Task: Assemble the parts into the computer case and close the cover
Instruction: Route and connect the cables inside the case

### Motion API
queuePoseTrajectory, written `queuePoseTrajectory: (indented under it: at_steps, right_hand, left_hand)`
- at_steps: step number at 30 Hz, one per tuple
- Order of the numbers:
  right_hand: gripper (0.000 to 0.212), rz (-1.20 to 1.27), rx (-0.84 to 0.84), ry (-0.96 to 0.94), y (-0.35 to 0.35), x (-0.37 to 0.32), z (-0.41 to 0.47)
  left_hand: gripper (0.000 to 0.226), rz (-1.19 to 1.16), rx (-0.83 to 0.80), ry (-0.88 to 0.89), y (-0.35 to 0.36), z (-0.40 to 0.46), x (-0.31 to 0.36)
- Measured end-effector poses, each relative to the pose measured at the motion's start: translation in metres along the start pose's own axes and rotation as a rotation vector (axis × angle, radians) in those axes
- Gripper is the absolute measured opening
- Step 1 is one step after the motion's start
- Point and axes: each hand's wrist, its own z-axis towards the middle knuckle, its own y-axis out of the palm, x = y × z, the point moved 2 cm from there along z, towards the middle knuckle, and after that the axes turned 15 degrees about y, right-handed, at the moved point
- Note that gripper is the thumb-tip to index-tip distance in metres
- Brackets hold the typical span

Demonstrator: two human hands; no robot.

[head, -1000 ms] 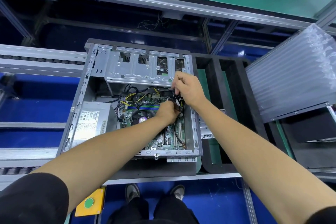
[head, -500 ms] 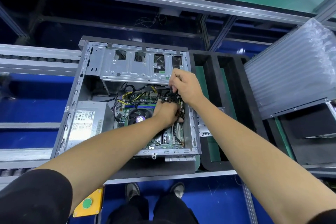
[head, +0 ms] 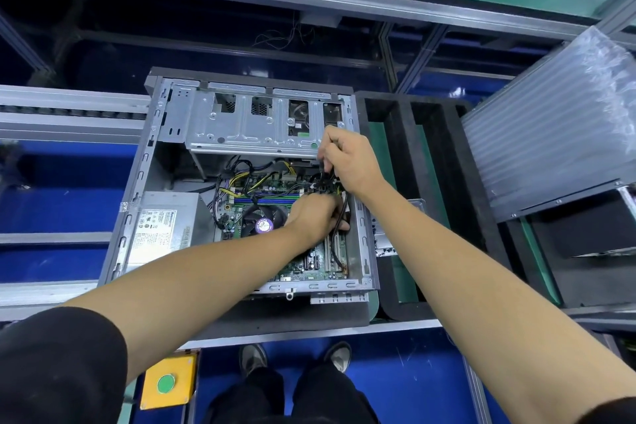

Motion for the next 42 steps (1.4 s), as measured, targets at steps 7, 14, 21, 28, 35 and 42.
queuePoseTrajectory:
  at_steps: [7,14,21,28,35,42]
  right_hand:
    - [0.019,0.012,-0.005,0.026,0.000,0.000,0.000]
    - [0.018,-0.011,-0.006,0.032,0.000,-0.001,0.001]
    - [0.018,-0.012,-0.003,0.024,0.001,-0.001,0.000]
    - [0.018,-0.004,-0.007,0.019,0.001,-0.001,0.000]
    - [0.019,-0.013,-0.004,0.003,0.000,-0.001,-0.001]
    - [0.018,-0.041,-0.003,0.018,-0.001,-0.005,-0.002]
  left_hand:
    - [0.038,0.045,-0.035,0.013,-0.001,0.001,0.003]
    - [0.038,0.067,-0.107,0.002,0.003,0.003,0.000]
    - [0.036,0.036,-0.064,-0.057,0.007,0.001,0.001]
    - [0.038,-0.095,-0.099,-0.195,0.015,0.001,-0.003]
    - [0.047,0.041,-0.102,-0.087,0.012,0.002,0.000]
    - [0.047,0.021,-0.139,-0.100,0.008,0.002,0.000]
